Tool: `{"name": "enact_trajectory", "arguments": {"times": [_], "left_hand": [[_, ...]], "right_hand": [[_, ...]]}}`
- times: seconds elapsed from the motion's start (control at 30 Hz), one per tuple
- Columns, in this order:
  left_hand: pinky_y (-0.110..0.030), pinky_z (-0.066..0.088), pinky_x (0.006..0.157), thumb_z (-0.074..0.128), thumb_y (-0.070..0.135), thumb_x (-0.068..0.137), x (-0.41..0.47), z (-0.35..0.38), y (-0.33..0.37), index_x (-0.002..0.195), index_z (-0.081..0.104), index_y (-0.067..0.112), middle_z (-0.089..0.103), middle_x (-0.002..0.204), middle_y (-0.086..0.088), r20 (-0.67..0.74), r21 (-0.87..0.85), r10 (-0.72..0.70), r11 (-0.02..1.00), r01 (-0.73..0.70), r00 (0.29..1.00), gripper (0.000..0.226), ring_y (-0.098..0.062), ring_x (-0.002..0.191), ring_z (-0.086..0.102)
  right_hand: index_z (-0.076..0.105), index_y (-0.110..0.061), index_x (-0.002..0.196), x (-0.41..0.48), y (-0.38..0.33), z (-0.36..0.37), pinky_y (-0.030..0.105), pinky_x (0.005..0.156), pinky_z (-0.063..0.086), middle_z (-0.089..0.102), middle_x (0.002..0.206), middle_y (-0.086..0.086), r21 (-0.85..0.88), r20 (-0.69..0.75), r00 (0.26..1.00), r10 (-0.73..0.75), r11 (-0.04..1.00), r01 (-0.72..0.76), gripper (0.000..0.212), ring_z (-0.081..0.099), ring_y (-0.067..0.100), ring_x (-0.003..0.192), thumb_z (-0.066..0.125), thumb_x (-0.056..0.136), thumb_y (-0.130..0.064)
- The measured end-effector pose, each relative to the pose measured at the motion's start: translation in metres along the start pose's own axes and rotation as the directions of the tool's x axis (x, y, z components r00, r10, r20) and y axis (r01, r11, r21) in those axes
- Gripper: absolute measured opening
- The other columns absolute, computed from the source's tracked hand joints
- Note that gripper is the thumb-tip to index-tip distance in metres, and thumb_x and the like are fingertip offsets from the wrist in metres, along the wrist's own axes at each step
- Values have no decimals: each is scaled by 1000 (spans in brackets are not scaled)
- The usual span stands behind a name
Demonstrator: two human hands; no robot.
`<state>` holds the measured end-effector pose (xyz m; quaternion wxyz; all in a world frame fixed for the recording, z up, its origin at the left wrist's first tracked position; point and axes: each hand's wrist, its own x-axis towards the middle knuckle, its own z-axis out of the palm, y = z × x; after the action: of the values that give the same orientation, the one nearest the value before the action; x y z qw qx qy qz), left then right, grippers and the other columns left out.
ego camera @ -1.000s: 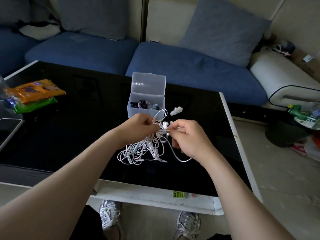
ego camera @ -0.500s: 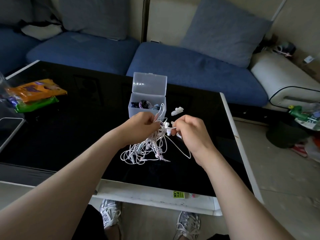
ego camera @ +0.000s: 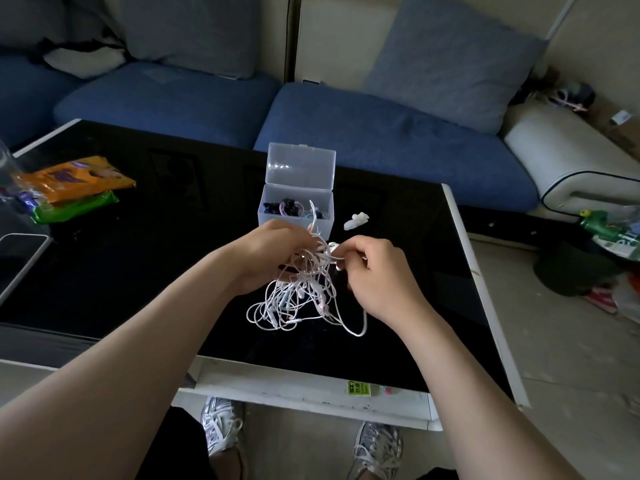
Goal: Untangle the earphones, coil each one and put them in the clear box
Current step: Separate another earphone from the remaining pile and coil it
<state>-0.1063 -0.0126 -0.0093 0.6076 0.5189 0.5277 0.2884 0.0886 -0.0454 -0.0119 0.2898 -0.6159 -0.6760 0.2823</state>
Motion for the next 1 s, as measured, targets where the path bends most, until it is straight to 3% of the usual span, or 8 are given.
{"name": "enact_trajectory", "arguments": {"times": [0.07, 0.17, 0.27, 0.37, 0.43, 0.63, 0.8, 1.0], "left_hand": [[-40, 51, 86, 61, 17, 101, 1, -2, -1, 108, 74, 1, 67, 87, -5, -6, 32, 5, 999, -4, 1000, 22, -17, 81, 60], [-38, 50, 86, 65, 21, 101, 0, -1, -2, 117, 72, 0, 68, 84, -1, 8, 33, 8, 999, -8, 1000, 27, -13, 77, 62], [-38, 48, 87, 65, 25, 102, -2, -2, 0, 117, 74, 3, 70, 91, -5, 44, 36, 4, 999, -6, 999, 28, -18, 87, 61], [-41, 44, 84, 64, 27, 92, -4, -2, 2, 102, 69, -3, 62, 97, -15, 64, 22, -16, 1000, 15, 998, 32, -27, 88, 53], [-40, 40, 80, 59, 30, 82, -5, -4, 3, 97, 64, 6, 57, 95, -15, 90, 1, -54, 999, 54, 994, 29, -28, 84, 48], [-38, 47, 89, 66, 17, 94, -7, -12, -1, 91, 75, 18, 70, 94, -2, 136, 247, 25, 967, -59, 990, 10, -14, 91, 61], [-13, 48, 68, 67, 9, 102, -8, -9, 0, 99, 74, 9, 70, 87, -2, 110, 209, 193, 954, -213, 975, 8, -3, 75, 62], [-23, 51, 76, 68, 10, 101, -6, -10, 2, 99, 73, 9, 69, 81, -3, 96, 208, 240, 944, -256, 966, 6, -10, 77, 62]], "right_hand": [[79, -23, 99, -1, -1, -1, 20, 49, 44, 76, 79, -3, -29, -19, 1000, -19, 999, 18, 28, 61, 11, 51, 55, 100, -10], [78, -25, 88, 0, -2, -1, 8, 59, 42, 73, 81, -13, -20, -74, 995, -67, 998, 66, 5, 65, -5, 71, 76, 91, -22], [77, -26, 87, 2, 0, 1, 3, 68, 40, 70, 88, -19, -60, -91, 986, -139, 989, 134, 10, 61, -9, 83, 86, 87, -26], [74, -24, 91, 3, 4, 2, 16, 83, 45, 70, 100, -14, -87, -78, 980, -185, 980, 178, 11, 62, 2, 96, 85, 90, -23], [72, -21, 94, 4, 6, 3, 25, 87, 45, 67, 105, -6, -148, -91, 973, -212, 969, 198, 10, 61, 12, 102, 82, 92, -21], [66, -19, 97, 3, 7, 4, 16, 65, 49, 69, 89, -9, -82, -125, 975, -181, 982, 172, 8, 66, 4, 77, 74, 99, -18], [57, -22, 100, 3, 8, 4, 27, 64, 55, 73, 80, -3, 15, -159, 978, -137, 990, 141, 10, 70, 8, 70, 64, 105, -17], [57, -17, 105, 5, 5, 8, 19, 64, 49, 73, 89, -2, 39, -214, 976, -28, 999, 37, 6, 69, 11, 77, 58, 109, -23]]}}
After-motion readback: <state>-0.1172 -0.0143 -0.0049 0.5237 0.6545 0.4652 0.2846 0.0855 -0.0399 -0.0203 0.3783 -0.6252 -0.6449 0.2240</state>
